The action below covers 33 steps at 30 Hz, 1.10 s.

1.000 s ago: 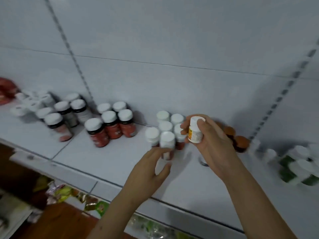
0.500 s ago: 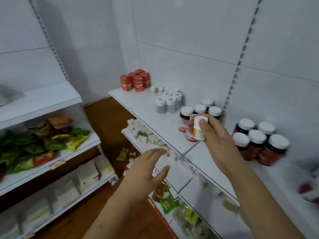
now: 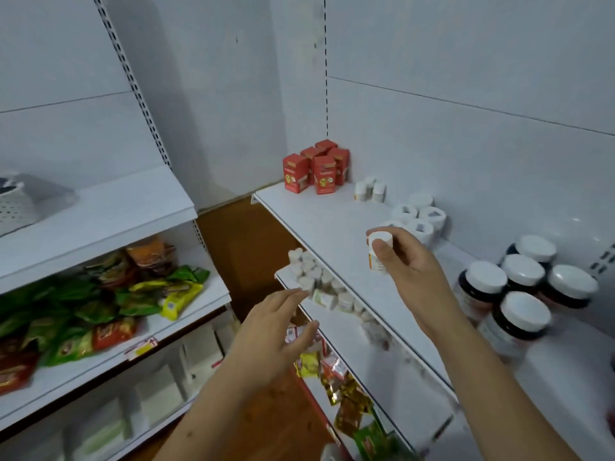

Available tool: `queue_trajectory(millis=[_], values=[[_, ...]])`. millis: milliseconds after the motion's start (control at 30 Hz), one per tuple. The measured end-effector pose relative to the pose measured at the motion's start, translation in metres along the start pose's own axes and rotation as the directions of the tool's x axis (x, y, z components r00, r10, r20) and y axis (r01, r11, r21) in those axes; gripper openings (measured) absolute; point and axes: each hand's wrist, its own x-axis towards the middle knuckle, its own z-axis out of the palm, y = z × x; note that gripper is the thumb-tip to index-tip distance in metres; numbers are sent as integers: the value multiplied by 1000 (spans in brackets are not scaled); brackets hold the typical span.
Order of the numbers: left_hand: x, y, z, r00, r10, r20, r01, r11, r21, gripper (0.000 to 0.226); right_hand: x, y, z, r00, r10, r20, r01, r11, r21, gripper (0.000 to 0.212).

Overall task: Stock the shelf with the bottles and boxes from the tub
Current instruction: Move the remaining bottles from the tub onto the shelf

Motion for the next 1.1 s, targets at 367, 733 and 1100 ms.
queue_trajectory(millis=[367,733,1100], values=[[195,-86,9,994,23,111,-33,996,85,60,183,55,40,983,-157,-99,100,896,-432,19],[322,-142,51,934,287,213,-299,954,24,64,260,105,46,928,-78,-366,-172,779,-603,17],[357,-152,82,887,426,177,-435,900,16,72,289,151,78,738,-82,-670,-396,751,-528,25]])
